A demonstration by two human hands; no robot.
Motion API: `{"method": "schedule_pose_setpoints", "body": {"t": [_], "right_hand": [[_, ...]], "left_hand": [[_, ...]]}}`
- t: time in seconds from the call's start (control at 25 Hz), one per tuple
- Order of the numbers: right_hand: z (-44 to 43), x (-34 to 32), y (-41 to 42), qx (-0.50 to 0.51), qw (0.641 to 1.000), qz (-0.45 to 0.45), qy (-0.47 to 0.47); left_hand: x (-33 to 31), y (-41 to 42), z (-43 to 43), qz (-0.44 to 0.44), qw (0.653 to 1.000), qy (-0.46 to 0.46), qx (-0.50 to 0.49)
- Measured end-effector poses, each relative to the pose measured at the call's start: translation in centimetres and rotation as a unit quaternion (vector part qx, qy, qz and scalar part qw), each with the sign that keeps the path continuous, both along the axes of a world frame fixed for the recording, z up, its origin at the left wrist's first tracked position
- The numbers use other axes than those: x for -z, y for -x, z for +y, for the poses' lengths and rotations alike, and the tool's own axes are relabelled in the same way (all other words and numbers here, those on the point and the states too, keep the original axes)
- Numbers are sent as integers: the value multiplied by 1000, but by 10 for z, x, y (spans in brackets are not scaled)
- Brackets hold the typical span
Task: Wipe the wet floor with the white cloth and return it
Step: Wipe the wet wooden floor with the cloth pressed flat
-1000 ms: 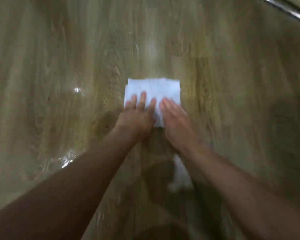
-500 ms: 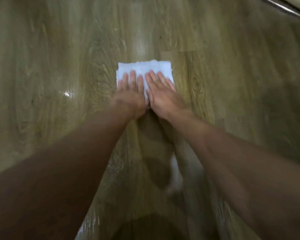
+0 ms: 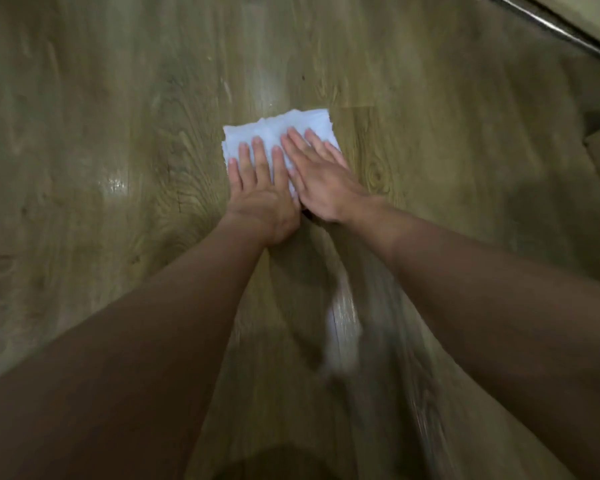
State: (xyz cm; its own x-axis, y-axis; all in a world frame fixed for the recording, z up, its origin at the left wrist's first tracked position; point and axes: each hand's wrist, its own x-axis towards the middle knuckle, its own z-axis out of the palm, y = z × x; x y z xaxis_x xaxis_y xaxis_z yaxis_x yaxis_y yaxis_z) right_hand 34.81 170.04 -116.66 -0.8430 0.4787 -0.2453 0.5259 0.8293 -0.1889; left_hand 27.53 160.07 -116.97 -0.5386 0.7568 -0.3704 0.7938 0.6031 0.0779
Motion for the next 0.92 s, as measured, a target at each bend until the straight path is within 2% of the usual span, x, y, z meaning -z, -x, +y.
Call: {"method": "schedule_pose_setpoints", "body": {"t": [0.12, 0.28, 0.4, 0.48, 0.64, 0.72, 0.8, 0.92], "right_hand": [[-19, -2, -16, 28, 999, 33, 7], [-74, -5, -115, 73, 997, 39, 8], [-66, -9, -145, 58, 998, 19, 7], [-30, -10, -123, 38, 999, -5, -11], [25, -18, -100, 56, 998, -3, 43], [4, -18, -122, 77, 996, 9, 33], [-33, -15, -161, 120, 992, 21, 11], [-58, -10, -197, 126, 992, -21, 3]], "left_hand": [[-4, -10, -14, -3, 1000, -9, 13], [-12, -88, -61, -23, 991, -61, 121], [-9, -130, -59, 3, 994, -73, 80], [0, -119, -19, 9, 994, -94, 47], [8, -96, 34, 9, 997, -66, 24], [-1, -110, 16, 6, 995, -68, 67], [-7, -132, -12, 15, 986, -67, 150], [-5, -145, -29, 8, 973, -63, 222]]}}
